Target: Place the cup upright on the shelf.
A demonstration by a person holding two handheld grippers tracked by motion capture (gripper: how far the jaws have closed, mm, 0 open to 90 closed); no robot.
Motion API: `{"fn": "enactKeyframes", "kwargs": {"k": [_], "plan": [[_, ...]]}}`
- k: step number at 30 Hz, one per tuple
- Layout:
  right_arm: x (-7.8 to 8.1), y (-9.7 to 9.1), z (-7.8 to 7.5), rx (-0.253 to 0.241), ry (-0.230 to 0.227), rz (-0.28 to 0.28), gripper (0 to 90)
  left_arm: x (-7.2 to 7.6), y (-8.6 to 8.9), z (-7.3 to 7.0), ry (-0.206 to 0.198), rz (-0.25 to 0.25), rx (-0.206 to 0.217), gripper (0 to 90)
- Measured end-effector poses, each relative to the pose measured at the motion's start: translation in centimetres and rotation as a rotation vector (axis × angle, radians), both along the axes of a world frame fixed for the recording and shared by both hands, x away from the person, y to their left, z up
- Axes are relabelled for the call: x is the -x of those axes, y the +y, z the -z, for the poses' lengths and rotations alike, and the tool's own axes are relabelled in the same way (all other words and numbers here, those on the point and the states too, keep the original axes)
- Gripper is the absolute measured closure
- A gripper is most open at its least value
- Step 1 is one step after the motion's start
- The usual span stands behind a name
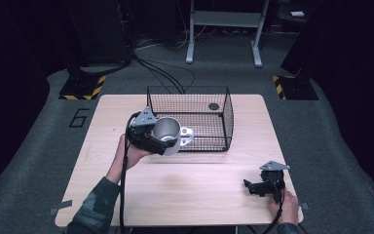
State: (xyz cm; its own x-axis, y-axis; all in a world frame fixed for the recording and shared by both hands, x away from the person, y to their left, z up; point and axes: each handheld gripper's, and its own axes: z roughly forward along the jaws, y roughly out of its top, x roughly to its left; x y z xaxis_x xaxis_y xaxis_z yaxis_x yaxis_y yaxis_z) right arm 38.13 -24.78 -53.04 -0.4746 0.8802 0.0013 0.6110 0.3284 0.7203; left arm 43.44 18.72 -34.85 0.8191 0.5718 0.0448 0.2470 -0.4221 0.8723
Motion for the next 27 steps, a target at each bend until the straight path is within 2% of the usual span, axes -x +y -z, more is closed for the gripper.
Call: {"fn": "enactKeyframes", "kwargs": {"k": [8, 19, 20, 27], "plan": [[0.0, 0.0, 0.0, -0.002, 0.000, -0.001, 0.0, -1.7, -0.4, -0.4, 0.003, 0.003, -0.005, 6.6], [0.0, 0.0, 0.0, -0.001, -0.002, 0.000, 0.0, -4.0, -1.0, -1.1, -0.021, -0.018, -0.010, 6.6], [0.0, 0.0, 0.0, 0.000, 0.002, -0.001, 0.0, -4.5, -1.0, -1.1, -0.009, -0.019, -0.009, 6.6], [0.0, 0.0, 0.0, -0.001, -0.001, 0.000, 0.0, -6.2, -1.1, -1.3, 0.003, -0.039, 0.001, 6.6]]}}
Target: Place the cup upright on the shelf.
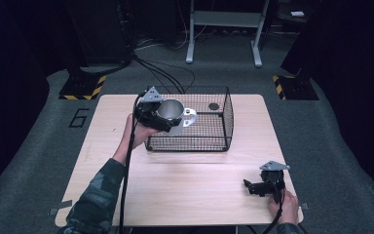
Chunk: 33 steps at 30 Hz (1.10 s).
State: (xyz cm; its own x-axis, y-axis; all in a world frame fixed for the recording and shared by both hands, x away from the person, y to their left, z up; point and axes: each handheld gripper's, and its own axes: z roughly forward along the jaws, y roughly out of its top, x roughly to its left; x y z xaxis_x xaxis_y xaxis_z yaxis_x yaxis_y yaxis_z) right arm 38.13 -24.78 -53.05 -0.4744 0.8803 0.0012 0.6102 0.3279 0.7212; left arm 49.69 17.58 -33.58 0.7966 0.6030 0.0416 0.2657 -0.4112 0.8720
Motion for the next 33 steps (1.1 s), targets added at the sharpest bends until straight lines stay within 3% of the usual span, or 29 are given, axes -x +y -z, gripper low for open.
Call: {"fn": "enactKeyframes", "kwargs": {"k": [12, 22, 33], "plan": [[0.0, 0.0, 0.0, 0.000, 0.000, 0.000, 0.0, -2.5, -0.8, 1.0, 0.038, -0.026, 0.019, 6.6], [0.0, 0.1, 0.0, -0.002, 0.002, 0.008, 0.0, -4.3, -1.9, 1.5, 0.057, -0.039, -0.017, 6.6], [0.0, 0.0, 0.0, 0.005, 0.006, -0.003, 0.0, -6.5, -3.0, 3.4, 0.098, -0.055, -0.034, 6.6]]}}
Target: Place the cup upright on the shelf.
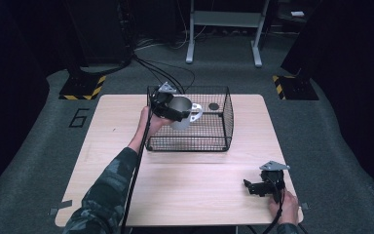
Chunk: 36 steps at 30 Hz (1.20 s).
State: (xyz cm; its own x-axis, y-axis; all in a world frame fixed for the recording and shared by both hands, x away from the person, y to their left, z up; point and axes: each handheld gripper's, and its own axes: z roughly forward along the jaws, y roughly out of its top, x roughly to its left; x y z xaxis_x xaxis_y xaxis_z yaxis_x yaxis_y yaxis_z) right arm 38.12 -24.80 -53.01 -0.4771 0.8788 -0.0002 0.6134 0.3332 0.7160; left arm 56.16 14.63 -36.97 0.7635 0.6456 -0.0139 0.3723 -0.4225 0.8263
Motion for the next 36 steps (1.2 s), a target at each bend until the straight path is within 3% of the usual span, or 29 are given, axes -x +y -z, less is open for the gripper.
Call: {"fn": "enactKeyframes", "kwargs": {"k": [10, 16, 32, 36], "plan": [[0.0, 0.0, 0.0, -0.002, 0.000, 0.001, 0.0, -1.5, -0.7, 1.1, 0.035, -0.012, -0.004, 6.6], [0.0, 0.0, 0.0, -0.001, 0.002, 0.000, 0.0, -2.4, -1.3, 1.9, 0.057, -0.013, -0.040, 6.5], [0.0, 0.0, 0.0, -0.001, 0.001, 0.001, 0.0, -3.6, -2.1, 3.9, 0.106, -0.004, -0.092, 6.5], [0.0, 0.1, 0.0, -0.005, 0.000, 0.010, 0.0, -3.8, -2.3, 4.3, 0.117, -0.010, -0.083, 6.5]]}}
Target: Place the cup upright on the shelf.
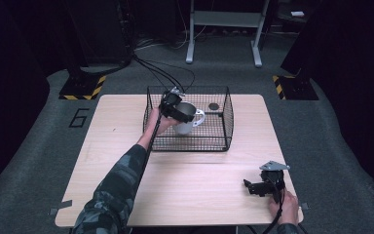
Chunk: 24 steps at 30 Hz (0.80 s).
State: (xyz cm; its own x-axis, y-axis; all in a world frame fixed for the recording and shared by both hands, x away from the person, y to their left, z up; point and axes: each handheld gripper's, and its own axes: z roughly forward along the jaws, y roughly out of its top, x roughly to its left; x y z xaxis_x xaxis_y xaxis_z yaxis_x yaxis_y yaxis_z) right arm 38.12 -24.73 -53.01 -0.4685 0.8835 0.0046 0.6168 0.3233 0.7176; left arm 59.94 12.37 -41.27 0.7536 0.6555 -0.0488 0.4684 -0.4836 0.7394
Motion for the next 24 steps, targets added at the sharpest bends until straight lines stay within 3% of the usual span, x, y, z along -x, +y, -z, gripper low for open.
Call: {"fn": "enactKeyframes", "kwargs": {"k": [14, 24], "plan": [[0.0, 0.0, 0.0, 0.000, -0.001, 0.000, 0.0, -0.7, -0.6, 1.3, 0.046, 0.016, -0.066, 6.4], [0.0, 0.0, 0.0, 0.000, -0.001, -0.002, 0.0, -0.9, -0.2, 1.7, 0.072, 0.028, -0.076, 6.2]]}}
